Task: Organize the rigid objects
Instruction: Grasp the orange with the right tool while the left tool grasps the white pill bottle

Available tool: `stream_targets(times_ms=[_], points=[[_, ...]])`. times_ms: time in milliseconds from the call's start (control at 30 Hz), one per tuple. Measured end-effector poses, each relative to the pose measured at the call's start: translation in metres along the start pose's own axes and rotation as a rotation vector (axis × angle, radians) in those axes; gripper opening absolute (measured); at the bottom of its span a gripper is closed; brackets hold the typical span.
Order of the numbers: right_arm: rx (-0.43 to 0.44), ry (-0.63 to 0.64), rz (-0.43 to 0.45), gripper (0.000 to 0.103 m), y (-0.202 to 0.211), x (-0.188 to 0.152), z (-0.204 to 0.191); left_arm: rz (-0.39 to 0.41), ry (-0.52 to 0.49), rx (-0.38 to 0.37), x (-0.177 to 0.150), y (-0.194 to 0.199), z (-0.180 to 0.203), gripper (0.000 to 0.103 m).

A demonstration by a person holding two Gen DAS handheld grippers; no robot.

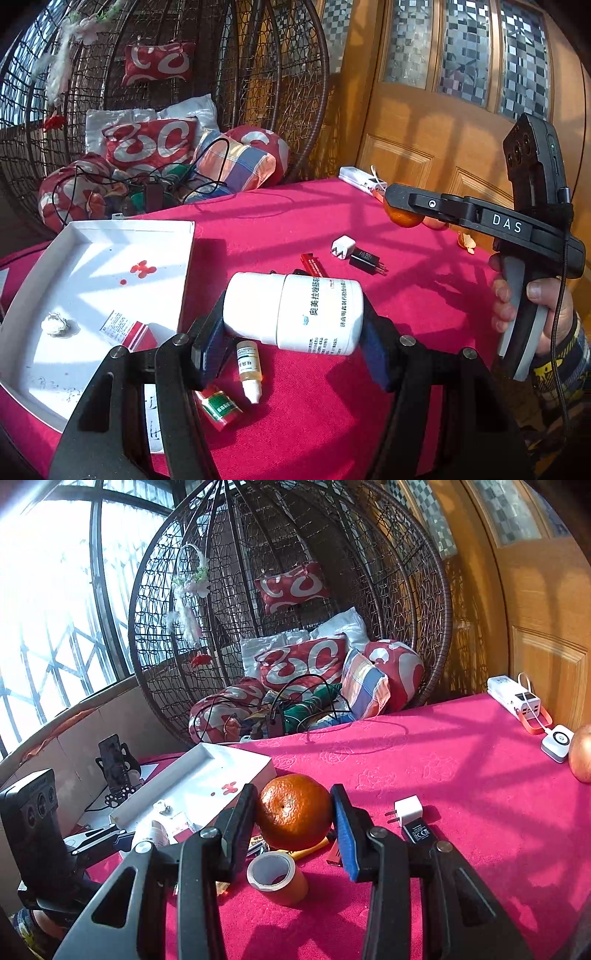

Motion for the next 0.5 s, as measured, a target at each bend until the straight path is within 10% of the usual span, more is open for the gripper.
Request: stream_targets(times_ms=[500], points=[[0.043, 0.023, -0.03, 0.04, -0.007, -0.006, -0.015, 0.046, 0.066, 0.035, 0.0, 0.017, -0.019, 0.064]])
Point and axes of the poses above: each gripper's, at about its wrist camera, not at the fingertips, and y roughly against the way its jaws point, z to its right, x to its top, the point moved 3 cm from there along -y, roughly the way its jaws point, and after that the axes turned 9 degrees about -y, right-handed, at the moved point
